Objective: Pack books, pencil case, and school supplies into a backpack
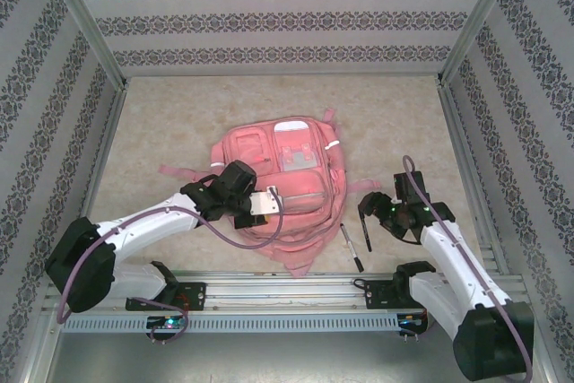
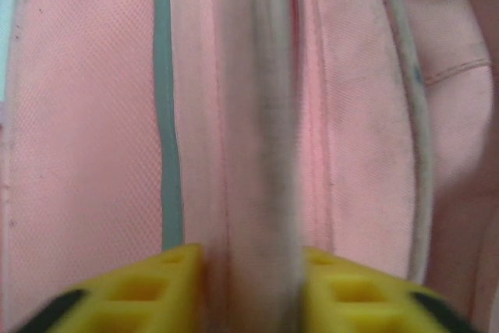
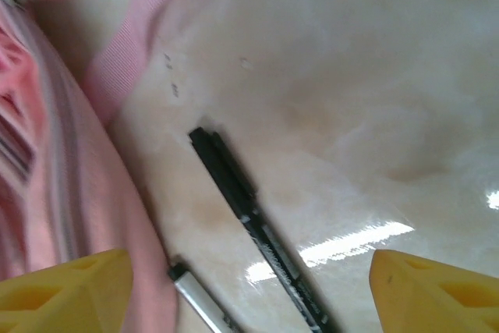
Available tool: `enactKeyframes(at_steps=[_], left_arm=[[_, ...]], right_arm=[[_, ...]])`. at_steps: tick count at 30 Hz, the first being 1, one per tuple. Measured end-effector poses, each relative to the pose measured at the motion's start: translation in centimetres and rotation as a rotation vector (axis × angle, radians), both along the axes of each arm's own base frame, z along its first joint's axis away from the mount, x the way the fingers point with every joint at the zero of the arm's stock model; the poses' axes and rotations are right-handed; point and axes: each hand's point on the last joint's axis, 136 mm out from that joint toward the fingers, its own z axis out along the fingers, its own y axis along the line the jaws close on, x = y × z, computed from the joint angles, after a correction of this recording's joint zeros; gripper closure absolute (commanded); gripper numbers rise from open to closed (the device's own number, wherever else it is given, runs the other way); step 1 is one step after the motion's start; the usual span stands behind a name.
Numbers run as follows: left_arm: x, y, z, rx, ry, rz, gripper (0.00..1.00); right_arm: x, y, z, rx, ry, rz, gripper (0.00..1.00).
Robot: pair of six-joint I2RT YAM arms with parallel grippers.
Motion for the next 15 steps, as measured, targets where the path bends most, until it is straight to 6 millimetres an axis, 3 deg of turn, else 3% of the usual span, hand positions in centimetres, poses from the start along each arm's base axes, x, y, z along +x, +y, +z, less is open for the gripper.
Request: enactKeyframes(at_steps=[4, 7, 9, 15], left_arm=[[0.8, -0.6, 1.7, -0.034, 0.000, 0.044, 0.91], [1.5, -1.4, 3.7, -0.078, 0.001, 0.075, 0.92], [1.8, -1.7, 4.5, -0.102, 0.017, 0.095, 1.00], [3.0, -0.9, 5.2, -0.176, 0.130, 0.199, 1.00]], right_arm=[[-1.4, 0.2, -1.5, -0.021, 0.108, 0.027, 0.39], [-2.2, 1.1, -2.1, -0.054, 0.168, 0.096, 0.37], [-2.5, 2.0, -1.8, -0.091, 0.172, 0.162, 0.37], [-3.2, 4.6, -0.8, -0.170, 0.131, 0.296, 0.39]])
